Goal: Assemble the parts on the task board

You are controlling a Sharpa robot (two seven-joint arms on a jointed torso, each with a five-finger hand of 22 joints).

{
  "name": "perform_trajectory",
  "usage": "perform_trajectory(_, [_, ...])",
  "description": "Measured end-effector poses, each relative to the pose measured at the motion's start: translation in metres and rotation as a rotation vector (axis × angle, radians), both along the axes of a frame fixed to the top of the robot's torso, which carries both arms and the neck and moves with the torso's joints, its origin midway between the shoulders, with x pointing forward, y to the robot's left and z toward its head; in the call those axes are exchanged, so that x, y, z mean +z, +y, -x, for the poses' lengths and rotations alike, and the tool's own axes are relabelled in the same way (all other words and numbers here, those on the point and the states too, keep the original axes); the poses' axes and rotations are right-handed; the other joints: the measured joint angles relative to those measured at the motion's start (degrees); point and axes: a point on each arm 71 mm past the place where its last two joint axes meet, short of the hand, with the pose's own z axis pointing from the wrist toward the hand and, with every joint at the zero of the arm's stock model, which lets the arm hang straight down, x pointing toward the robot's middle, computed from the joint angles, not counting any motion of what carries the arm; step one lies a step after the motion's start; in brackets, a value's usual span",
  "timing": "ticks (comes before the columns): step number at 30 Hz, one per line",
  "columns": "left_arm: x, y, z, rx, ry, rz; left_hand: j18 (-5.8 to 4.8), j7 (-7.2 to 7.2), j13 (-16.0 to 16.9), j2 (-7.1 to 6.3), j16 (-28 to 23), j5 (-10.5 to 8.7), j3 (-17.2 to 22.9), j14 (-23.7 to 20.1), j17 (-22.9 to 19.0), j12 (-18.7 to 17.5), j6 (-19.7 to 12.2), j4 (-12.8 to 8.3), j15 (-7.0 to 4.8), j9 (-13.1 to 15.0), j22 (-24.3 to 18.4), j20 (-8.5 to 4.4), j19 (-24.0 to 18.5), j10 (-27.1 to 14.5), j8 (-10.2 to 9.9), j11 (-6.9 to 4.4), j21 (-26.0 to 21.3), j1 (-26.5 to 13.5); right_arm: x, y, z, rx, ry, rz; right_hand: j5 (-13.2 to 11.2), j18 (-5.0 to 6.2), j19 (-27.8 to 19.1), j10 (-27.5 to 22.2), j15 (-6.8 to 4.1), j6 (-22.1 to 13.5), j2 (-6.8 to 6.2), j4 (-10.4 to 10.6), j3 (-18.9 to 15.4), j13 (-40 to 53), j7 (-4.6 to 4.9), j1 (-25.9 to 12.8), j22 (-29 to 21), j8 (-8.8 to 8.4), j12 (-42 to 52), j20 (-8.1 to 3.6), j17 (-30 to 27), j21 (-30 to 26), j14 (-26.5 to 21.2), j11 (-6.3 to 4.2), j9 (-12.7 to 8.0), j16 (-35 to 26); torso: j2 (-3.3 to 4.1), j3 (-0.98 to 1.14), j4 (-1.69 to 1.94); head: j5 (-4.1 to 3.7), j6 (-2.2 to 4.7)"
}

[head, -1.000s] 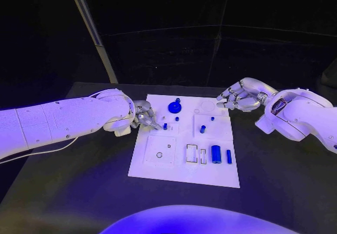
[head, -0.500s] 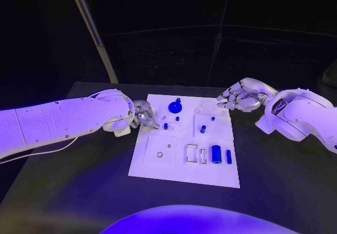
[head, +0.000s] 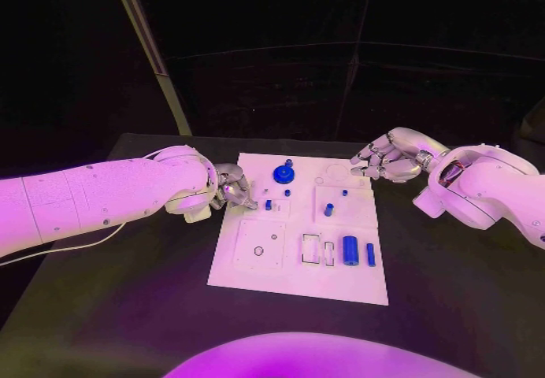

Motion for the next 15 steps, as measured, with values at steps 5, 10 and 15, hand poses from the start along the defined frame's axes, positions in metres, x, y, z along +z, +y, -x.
perform_trajectory(5, [0.006,0.001,-0.001,0.002,-0.005,0.010,-0.01,0.01,0.0,-0.03,0.0,0.00,0.6,0.0,0.0,0.0,0.0,-0.3,0.00,0.2,0.0,0.00,0.0,0.0,0.2,0.00,0.0,-0.5,0.000,0.000,0.000,0.001,0.002,0.000,0.0,0.00,0.0,0.0,0.00,0.0,0.00,0.0,0.0,0.0,0.00,0.0,0.0,0.00,0.0,0.00,0.0,0.0,0.0,0.00,0.0,0.0,-0.01,0.00,0.00,0.00,0.04])
perform_trajectory(10, [0.015,0.002,-0.003,0.006,-0.012,0.021,-0.01,0.09,-0.1,-0.19,0.0,0.00,0.8,0.0,0.0,0.0,-0.1,-0.5,0.00,0.2,0.0,0.00,0.0,0.0,0.3,0.01,0.0,-0.7,0.000,0.000,0.000,0.002,0.003,0.001,0.0,0.00,0.0,0.0,0.00,0.0,0.00,0.0,0.0,0.0,0.00,0.0,0.0,0.00,0.0,0.00,0.0,0.0,0.0,0.00,0.0,0.0,0.00,0.02,0.00,0.03,0.07])
perform_trajectory(15, [0.027,0.004,-0.009,0.008,-0.009,0.031,0.00,0.09,-0.4,0.12,0.0,-0.04,1.6,0.0,0.0,-0.3,-0.1,-0.9,0.00,0.2,-0.2,0.00,0.0,0.0,0.3,0.03,-0.2,-1.4,0.000,0.002,-0.001,0.005,0.004,0.000,0.0,0.00,0.0,0.0,0.00,0.0,0.00,0.0,0.0,0.0,0.00,0.0,0.0,0.00,0.0,0.00,0.0,0.0,0.0,0.00,0.0,0.0,0.01,0.02,-0.04,0.04,0.03])
